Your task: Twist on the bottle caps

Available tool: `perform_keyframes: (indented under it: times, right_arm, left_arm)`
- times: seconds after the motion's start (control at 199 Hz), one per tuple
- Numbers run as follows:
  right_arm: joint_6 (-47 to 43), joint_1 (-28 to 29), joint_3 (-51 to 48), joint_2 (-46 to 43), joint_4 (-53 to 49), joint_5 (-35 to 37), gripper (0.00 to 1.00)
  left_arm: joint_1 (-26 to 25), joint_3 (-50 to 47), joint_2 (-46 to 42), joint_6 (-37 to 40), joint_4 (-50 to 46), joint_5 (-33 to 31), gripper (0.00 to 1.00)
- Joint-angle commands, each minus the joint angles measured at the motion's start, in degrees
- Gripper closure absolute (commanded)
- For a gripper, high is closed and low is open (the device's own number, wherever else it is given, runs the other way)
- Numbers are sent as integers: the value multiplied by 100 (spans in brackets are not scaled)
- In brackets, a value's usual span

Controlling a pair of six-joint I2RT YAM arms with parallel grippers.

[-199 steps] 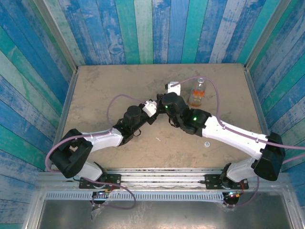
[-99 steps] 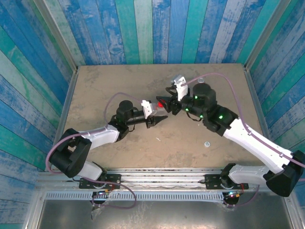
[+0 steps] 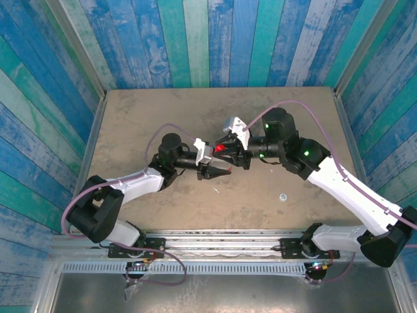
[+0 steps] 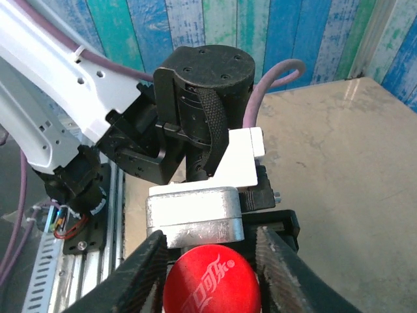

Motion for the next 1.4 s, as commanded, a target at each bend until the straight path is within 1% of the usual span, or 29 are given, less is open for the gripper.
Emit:
perform_keyframes:
  times: [0.0,0.105,0.165,0.206,0.251,0.291,0.306,0.331,0.346,0.401,0.451,0.536,0.612,0.752,0.912,0.942,0.998,1.148,1.188,1.228,1.258,1.293,1.399]
  right_arm:
    - [-51,-22,129,-13,-145,-236,67]
    - [-4,-22,97,-15,-82,-186,75]
    - [86,-26,54,-28,43,-136,78]
    - [220,-15,4,-32,205,-47,81]
    - [481,-16,-95,-28,468,136,86]
    - [702,-10,-198,-48,729,388,88]
    - [843,5,-240,-56,824,594,89]
    - [1077,40,-335,-71,1027,969,98]
    - [1185,63,-383,-71,1117,1208,99]
    - [1530,222,-551,-70,1360,2085,99]
    - [1804,426,-661,-22,1502,3083,99]
    - [2118,802,-681,148,1557,4365,99]
    - [2514,1075,-631,351,1512,5312,99]
    - [3503,1379,-359,890,1042,6643,99]
    - [4260,1396,111,1505,497,7410,99]
    - [4402,1397,195,1593,405,7504,99]
    - [4406,1361,261,1667,405,7443,99]
    - [4206,1255,277,1584,501,6983,99]
    - [3971,1207,227,1495,704,6693,95]
    - [3743,1166,146,1369,886,6343,88]
    - [3503,1121,63,1267,1110,6019,81]
    - [3183,1058,-44,1106,1403,5559,73]
    - [2096,787,-274,679,1887,3892,51]
  left_arm:
    - [9,178,-39,46,-80,161,54]
    - [8,177,-46,92,-100,108,54]
    - [8,155,-43,133,-127,-29,54]
    - [8,139,-39,150,-119,-258,54]
    - [10,105,-52,166,-113,-654,55]
    - [8,78,-72,188,-105,-1103,55]
    - [8,68,-79,192,-100,-1304,55]
    - [14,44,-95,180,-65,-1690,55]
    - [9,33,-106,169,-46,-1910,55]
    - [8,23,-101,219,-58,-2575,56]
    - [-13,8,-100,326,-107,-3183,57]
    - [-129,-68,-133,563,-115,-4082,57]
    - [-292,-137,-129,747,-75,-4858,57]
    - [-711,-247,-95,1132,59,-6099,58]
    - [-1043,-197,-50,1716,-60,-6965,59]
    - [-1063,-218,-66,1776,-71,-7021,59]
    - [-1065,-238,-87,1819,-95,-7049,59]
    - [-1064,-317,-74,1778,-92,-6966,58]
    - [-1056,-373,-66,1715,-21,-6848,59]
    - [-1015,-426,-52,1609,72,-6691,58]
    - [-927,-475,-57,1450,140,-6437,58]
    - [-735,-516,-72,1177,163,-5911,58]
    - [-124,-485,-8,442,197,-3842,56]
